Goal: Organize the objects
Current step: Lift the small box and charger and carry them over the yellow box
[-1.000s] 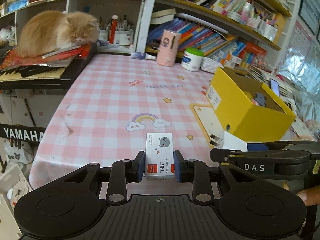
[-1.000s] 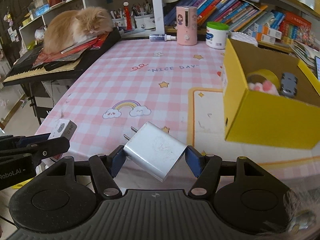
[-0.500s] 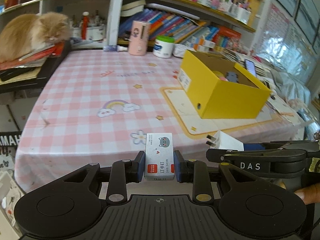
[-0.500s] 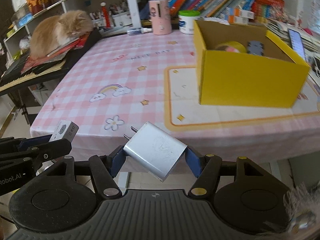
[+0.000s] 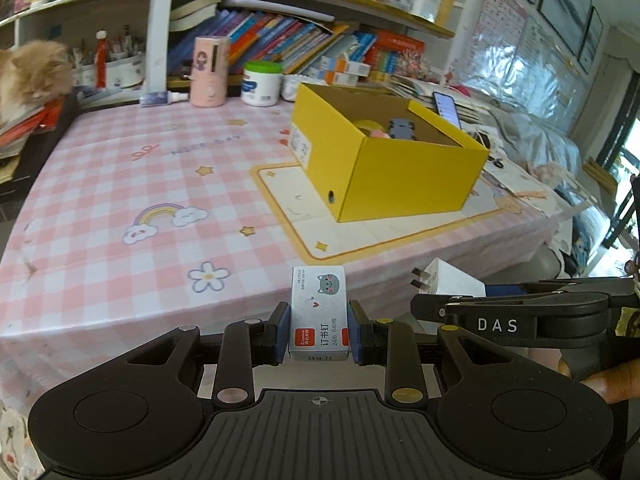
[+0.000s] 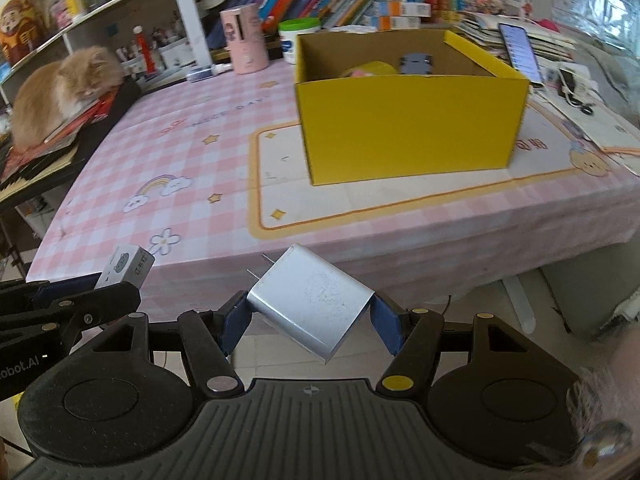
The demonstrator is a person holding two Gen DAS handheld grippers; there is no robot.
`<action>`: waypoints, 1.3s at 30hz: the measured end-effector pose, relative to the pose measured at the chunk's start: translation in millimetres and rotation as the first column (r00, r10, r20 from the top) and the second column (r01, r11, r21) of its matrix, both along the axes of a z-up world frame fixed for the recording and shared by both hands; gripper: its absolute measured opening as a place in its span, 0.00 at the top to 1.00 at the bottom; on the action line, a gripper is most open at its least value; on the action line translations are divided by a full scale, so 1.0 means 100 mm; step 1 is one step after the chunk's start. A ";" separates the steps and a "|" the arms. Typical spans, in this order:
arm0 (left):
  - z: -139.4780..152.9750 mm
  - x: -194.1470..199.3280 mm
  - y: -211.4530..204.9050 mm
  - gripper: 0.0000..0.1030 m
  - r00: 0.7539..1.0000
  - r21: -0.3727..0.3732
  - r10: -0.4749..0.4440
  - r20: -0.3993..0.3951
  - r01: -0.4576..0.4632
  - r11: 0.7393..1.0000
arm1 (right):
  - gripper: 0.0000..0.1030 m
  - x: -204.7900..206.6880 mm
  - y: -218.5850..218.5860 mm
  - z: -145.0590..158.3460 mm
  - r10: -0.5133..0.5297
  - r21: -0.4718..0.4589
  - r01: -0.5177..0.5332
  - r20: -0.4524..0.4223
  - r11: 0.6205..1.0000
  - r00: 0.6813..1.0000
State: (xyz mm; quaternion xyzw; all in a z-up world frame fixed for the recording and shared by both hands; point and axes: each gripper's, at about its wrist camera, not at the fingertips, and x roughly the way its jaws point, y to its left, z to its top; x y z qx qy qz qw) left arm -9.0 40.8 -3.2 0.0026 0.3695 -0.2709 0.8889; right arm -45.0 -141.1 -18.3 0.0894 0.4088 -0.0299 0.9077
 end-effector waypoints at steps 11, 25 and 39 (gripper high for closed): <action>0.02 0.06 -0.31 0.73 0.998 -0.006 -0.063 0.009 0.063 0.998 | 0.39 -0.05 -0.26 0.01 -0.066 -0.006 0.066 -0.002 0.998 0.998; 0.09 0.24 -0.74 0.73 0.994 -0.017 -0.105 0.034 0.106 0.994 | 0.39 0.07 -0.68 0.08 -0.109 -0.018 0.109 0.009 0.994 0.994; 0.24 0.47 -1.18 0.73 0.987 -0.029 -0.126 0.095 0.129 0.991 | 0.39 0.33 -1.10 0.21 -0.116 -0.034 0.118 0.047 0.992 0.992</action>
